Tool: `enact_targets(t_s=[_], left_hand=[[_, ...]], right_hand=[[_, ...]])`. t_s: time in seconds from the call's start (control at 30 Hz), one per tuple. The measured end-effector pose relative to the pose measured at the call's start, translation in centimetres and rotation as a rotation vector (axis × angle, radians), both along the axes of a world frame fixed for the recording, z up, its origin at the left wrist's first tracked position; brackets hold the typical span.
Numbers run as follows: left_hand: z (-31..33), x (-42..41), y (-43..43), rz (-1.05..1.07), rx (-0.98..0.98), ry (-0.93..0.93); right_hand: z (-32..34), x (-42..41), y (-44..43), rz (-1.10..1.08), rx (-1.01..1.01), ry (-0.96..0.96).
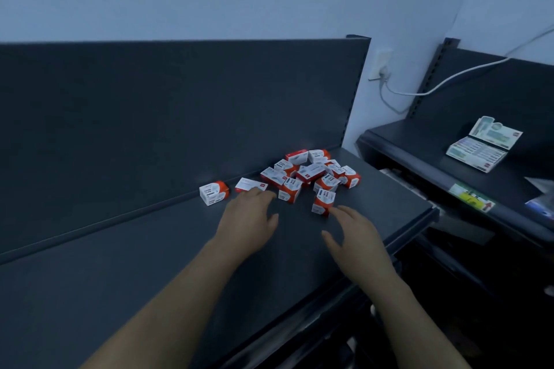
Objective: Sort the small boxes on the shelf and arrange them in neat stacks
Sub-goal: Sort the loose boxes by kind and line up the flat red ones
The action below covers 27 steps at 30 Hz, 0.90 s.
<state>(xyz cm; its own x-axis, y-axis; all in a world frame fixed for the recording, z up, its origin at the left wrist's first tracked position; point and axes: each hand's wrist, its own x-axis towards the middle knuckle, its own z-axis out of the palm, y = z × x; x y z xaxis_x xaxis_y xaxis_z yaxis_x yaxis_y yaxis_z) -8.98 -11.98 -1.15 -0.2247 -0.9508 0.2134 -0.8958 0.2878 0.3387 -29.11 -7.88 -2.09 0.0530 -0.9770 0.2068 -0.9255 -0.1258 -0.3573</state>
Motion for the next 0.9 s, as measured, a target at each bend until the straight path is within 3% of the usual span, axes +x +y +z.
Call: enact_targets(t_s=[0.3, 0.57, 0.9], left_hand=[[-1.0, -2.8, -9.8, -0.219, 0.167, -0.077], [-2.4, -3.6, -12.9, -0.294, 0.257, -0.176], [-1.3, -0.7, -9.9, -0.181, 0.171, 0.118]], right_hand=[[0.1, -0.7, -5.4, -0.095, 0.021, -0.021], [-0.1, -0.6, -7.5, -0.126, 0.071, -0.087], [-1.6, 0.3, -8.6, -0.099, 0.171, -0.141]])
